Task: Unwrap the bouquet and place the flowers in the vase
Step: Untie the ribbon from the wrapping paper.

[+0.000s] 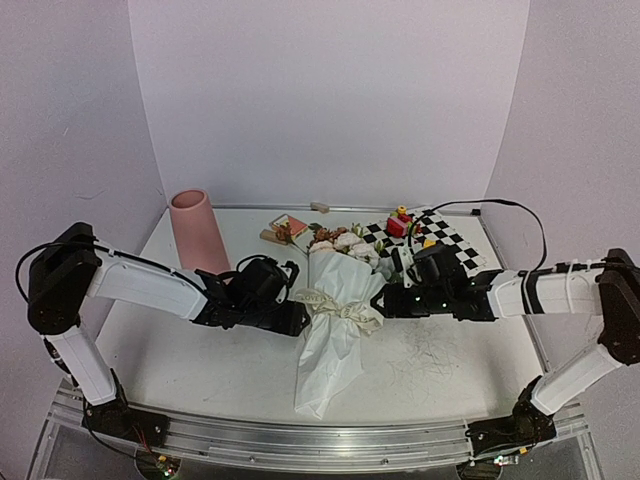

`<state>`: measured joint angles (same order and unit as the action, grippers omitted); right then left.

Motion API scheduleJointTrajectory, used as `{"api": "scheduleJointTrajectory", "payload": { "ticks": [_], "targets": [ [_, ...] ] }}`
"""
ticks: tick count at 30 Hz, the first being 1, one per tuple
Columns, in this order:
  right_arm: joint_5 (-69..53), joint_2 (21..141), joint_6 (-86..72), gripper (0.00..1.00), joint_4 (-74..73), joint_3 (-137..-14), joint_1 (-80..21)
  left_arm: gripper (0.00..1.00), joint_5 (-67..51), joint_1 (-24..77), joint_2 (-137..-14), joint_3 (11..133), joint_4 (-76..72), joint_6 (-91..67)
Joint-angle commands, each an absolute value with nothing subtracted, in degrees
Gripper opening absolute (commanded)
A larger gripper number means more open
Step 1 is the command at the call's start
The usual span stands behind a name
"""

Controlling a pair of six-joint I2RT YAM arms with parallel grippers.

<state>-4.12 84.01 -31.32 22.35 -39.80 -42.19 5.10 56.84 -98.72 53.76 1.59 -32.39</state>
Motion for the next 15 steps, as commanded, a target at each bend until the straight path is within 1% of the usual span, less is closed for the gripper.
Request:
{"api": "scheduleJointTrajectory", "payload": {
  "ticks": [1,7,10,15],
  "targets": [
    [-5.97,86.91,-25.46,0.45,22.24,-42.6,-42.32,0.6,4.31,56.78,-100.46,57.52,1.67,-30.5],
    [-6.48,90.02,-21.69,0.46,22.05,-45.66,-42.3,0.57,4.3,56.78,-101.75,58.6,1.69,-30.26],
    [-6.3,90.75,-20.97,0.43,22.03,-46.52,-42.32,0.54,4.58,56.79,-102.4,59.24,1.7,-30.31],
    [-6.41,90.56,-20.65,0.15,21.83,-46.9,-42.34,0.47,4.46,56.78,-103.64,60.46,1.7,-30.24]
  ]
}}
